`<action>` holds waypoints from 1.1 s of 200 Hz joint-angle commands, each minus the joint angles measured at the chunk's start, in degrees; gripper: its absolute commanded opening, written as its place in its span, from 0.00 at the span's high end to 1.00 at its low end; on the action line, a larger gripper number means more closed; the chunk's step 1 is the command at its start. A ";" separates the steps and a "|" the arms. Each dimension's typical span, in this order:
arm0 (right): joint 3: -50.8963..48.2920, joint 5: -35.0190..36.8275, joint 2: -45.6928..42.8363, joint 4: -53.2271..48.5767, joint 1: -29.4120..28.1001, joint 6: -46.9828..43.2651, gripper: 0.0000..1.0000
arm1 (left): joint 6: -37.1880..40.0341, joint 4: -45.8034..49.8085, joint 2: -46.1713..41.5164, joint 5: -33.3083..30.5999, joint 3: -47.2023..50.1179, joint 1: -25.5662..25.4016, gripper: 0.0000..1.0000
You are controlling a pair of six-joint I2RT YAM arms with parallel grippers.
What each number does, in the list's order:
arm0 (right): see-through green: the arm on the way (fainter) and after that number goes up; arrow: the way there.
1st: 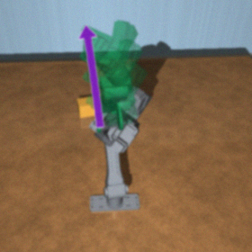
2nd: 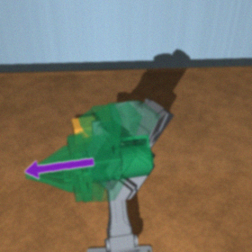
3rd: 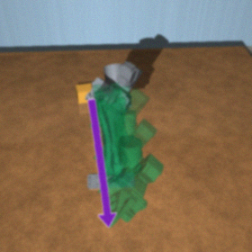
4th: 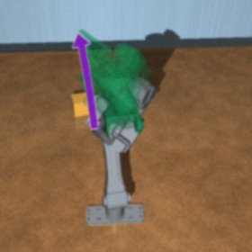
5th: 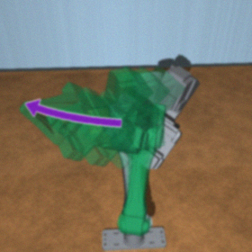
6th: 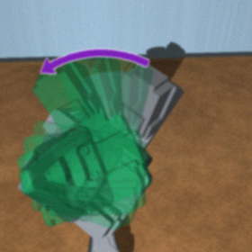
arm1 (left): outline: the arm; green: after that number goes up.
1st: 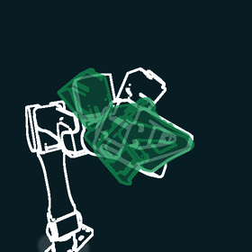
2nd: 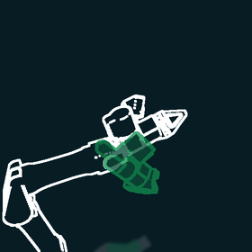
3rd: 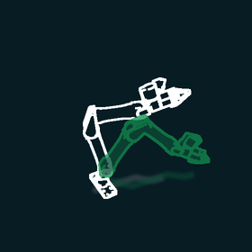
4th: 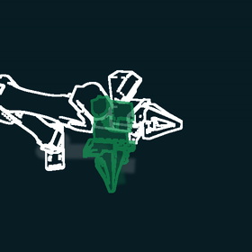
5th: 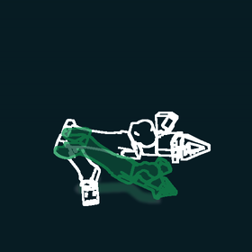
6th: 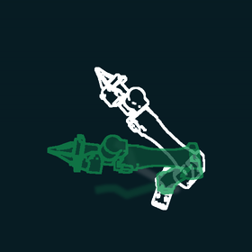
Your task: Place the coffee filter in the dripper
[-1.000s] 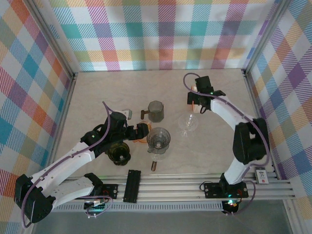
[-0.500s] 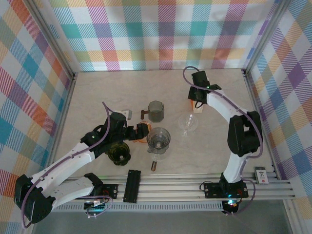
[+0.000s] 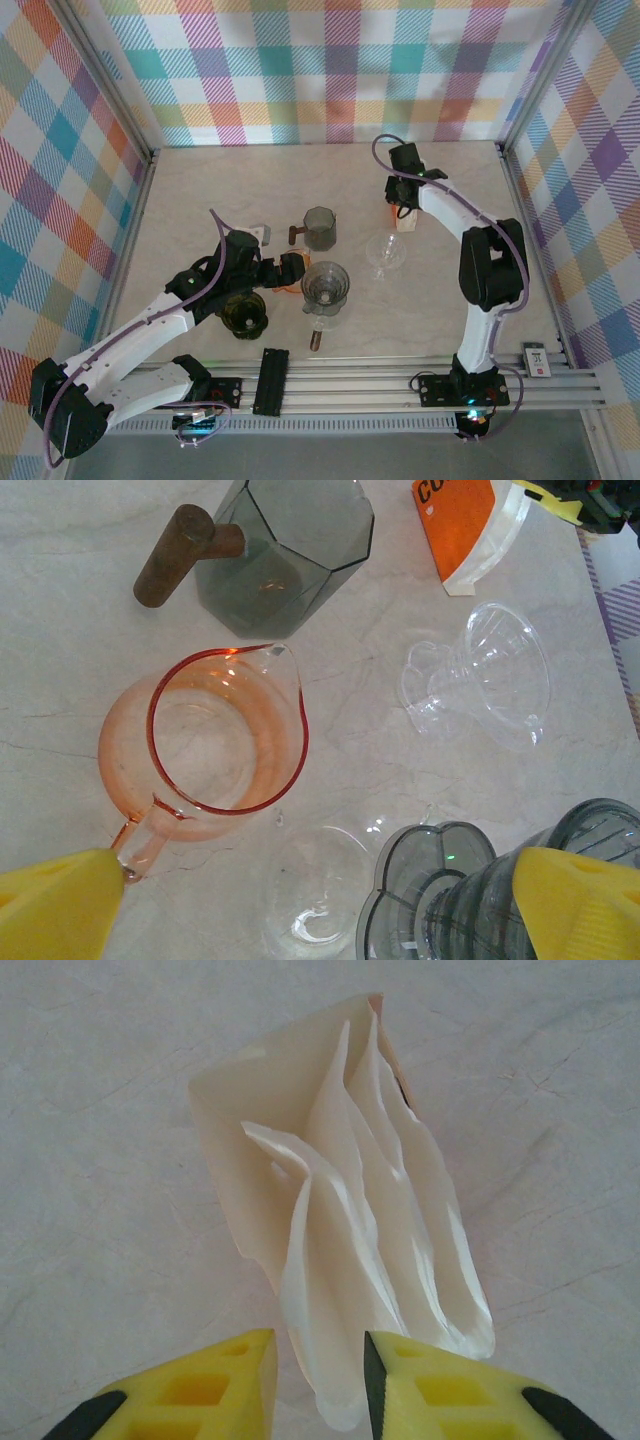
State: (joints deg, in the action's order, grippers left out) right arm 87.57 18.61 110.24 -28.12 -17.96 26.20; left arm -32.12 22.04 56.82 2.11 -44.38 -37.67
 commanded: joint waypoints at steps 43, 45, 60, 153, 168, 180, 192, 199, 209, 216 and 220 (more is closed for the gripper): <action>3.04 0.12 3.22 -0.96 0.64 0.55 0.77 | -0.38 -1.51 0.04 0.44 0.99 0.82 0.00; 3.04 0.18 3.23 -0.93 0.64 0.53 0.78 | -0.35 -1.55 0.05 0.44 1.01 0.82 0.00; 3.37 0.24 3.53 -0.94 0.68 0.24 0.83 | -0.39 -1.61 0.26 0.51 0.98 0.84 0.00; 1.88 0.99 -0.16 -0.71 0.73 -2.48 1.00 | -0.72 -2.17 1.54 1.62 0.45 1.02 0.00; 0.62 0.99 -1.93 -0.27 0.73 -2.77 1.00 | -0.76 -2.13 1.45 1.74 0.45 1.02 0.00; 0.07 0.69 -2.96 -0.51 0.76 -3.07 1.00 | -0.78 -1.95 1.41 1.75 0.33 1.04 0.00; -0.48 0.43 -3.94 -0.85 0.73 -3.10 1.00 | -0.79 -1.86 1.42 1.71 0.14 1.11 0.00; -0.95 0.21 -4.47 -0.77 0.73 -3.22 1.00 | -0.89 -1.75 1.41 1.84 0.02 1.11 0.00; -1.64 -0.04 -5.38 -0.75 0.73 -3.39 1.00 | -0.87 -1.65 1.45 1.84 -0.07 1.10 0.00; -2.04 -0.24 -5.91 -0.96 0.73 -3.47 1.00 | -0.97 -1.43 1.35 1.81 -0.19 1.11 0.00; -2.27 -0.39 -6.23 -1.11 0.73 -3.48 1.00 | -0.94 -1.36 1.29 1.84 -0.34 1.11 0.00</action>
State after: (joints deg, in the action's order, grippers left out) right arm 86.85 18.87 107.24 -28.21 -17.58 23.94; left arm -32.18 21.85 58.13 3.25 -44.36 -37.19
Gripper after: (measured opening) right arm 0.065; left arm 0.999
